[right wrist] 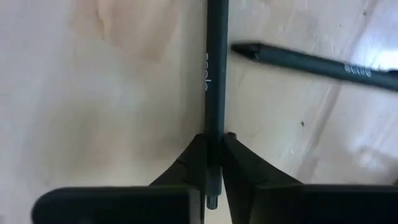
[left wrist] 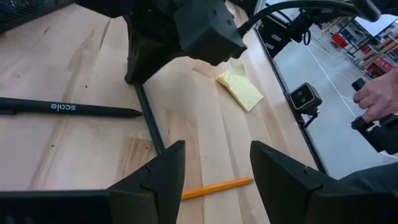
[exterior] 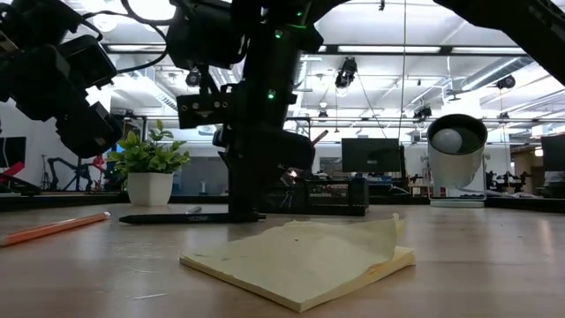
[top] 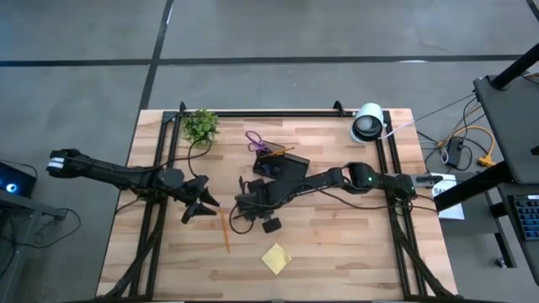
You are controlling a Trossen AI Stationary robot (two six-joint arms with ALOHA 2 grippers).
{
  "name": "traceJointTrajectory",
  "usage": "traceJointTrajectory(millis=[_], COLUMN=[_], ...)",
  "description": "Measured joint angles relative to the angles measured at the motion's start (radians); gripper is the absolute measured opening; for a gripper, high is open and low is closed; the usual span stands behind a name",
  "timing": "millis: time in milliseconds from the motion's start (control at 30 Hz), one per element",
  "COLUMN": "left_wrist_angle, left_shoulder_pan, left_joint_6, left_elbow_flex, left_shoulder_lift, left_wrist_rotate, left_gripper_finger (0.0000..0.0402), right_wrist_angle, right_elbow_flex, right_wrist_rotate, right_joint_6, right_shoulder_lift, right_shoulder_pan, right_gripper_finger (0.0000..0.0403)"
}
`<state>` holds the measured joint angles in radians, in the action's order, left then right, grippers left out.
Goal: Pick and place office supplies into organizer
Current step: Put the bottom black pen into the black desk organizer
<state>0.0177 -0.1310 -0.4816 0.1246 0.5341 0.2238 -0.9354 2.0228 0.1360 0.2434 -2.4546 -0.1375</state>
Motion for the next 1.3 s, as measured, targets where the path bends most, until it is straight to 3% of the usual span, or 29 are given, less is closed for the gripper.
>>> traceJointTrajectory(millis=[267, 567, 733, 800, 900, 967, 1300], left_wrist_angle=[0.009, 0.122, 0.141, 0.174, 0.263, 0.309, 0.367], left_shoulder_pan=[0.000, 0.000, 0.000, 0.000, 0.000, 0.000, 0.000], left_joint_6=[0.000, -0.002, -0.010, -0.013, -0.037, -0.038, -0.063], left_elbow_flex=[0.007, 0.007, 0.021, 0.025, 0.025, 0.025, 0.023], left_shoulder_lift=[-0.006, -0.023, -0.034, -0.037, -0.044, -0.048, -0.046], left_wrist_rotate=[-0.028, -0.029, -0.029, -0.029, -0.029, -0.029, -0.031], left_gripper_finger=[0.0166, 0.0166, 0.0166, 0.0166, 0.0166, 0.0166, 0.0166], right_wrist_angle=[-0.209, -0.610, -0.636, -0.640, -0.638, -0.636, -0.636], right_elbow_flex=[0.090, 0.330, 0.296, 0.294, 0.274, 0.259, 0.155], right_wrist_rotate=[0.080, 0.346, 0.476, 0.590, 0.877, 1.008, 1.035], right_joint_6=[0.023, -0.137, -0.286, -0.299, -0.215, -0.134, 0.149], right_shoulder_lift=[0.003, 0.041, 0.111, 0.119, 0.117, 0.116, 0.117], right_shoulder_pan=[-0.005, -0.023, -0.033, -0.037, -0.043, -0.034, 0.075], right_gripper_finger=[0.0015, 0.0014, 0.0013, 0.0013, 0.0013, 0.0013, 0.0013])
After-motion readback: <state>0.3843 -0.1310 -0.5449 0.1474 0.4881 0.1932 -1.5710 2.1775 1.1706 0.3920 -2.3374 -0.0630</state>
